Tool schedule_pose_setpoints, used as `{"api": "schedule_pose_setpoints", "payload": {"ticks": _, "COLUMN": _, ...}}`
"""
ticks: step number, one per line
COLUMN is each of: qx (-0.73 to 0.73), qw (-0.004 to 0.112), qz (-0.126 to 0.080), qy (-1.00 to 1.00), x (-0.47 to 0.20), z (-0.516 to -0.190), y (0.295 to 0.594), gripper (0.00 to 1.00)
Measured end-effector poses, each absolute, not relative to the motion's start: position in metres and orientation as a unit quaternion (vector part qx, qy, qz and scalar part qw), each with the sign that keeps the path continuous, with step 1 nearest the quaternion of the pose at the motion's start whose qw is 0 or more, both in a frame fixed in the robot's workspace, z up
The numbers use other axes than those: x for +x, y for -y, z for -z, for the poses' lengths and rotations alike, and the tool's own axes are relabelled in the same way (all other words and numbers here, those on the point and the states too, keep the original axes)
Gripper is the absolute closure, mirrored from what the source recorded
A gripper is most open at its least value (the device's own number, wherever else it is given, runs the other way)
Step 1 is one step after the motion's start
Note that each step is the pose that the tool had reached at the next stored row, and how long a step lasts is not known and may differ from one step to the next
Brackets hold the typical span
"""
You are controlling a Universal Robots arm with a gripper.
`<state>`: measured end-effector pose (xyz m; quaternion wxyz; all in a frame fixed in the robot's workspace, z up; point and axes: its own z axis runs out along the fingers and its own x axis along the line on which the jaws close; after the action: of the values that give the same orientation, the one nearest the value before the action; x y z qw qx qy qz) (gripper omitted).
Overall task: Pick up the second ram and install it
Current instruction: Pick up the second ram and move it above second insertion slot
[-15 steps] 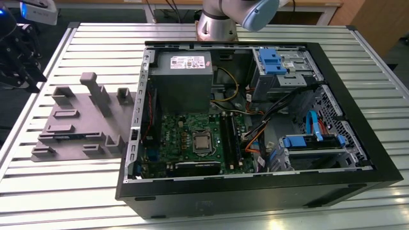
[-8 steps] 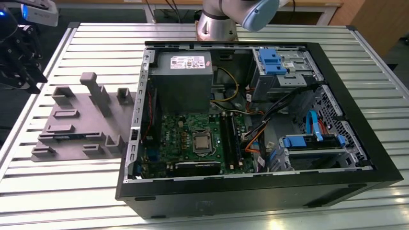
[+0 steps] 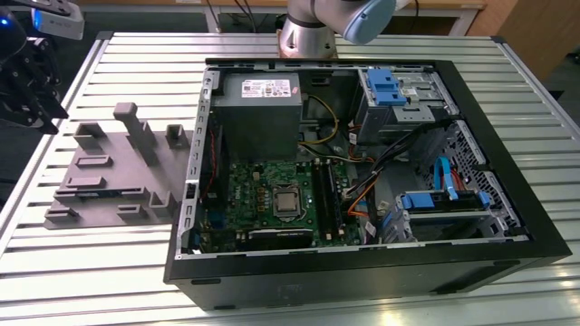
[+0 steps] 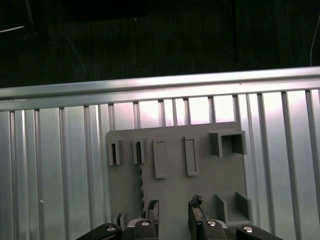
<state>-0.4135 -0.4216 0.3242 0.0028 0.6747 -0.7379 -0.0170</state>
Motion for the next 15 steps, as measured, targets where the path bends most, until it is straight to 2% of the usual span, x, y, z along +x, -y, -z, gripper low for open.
{"api": "schedule_pose_setpoints", "payload": {"ticks": 15, "qx": 0.675, "qw": 0.003, "qz": 0.017, "qy": 0.738, "x": -0.4135, "z": -0.3195, "y": 0.4217, "gripper": 0.63}}
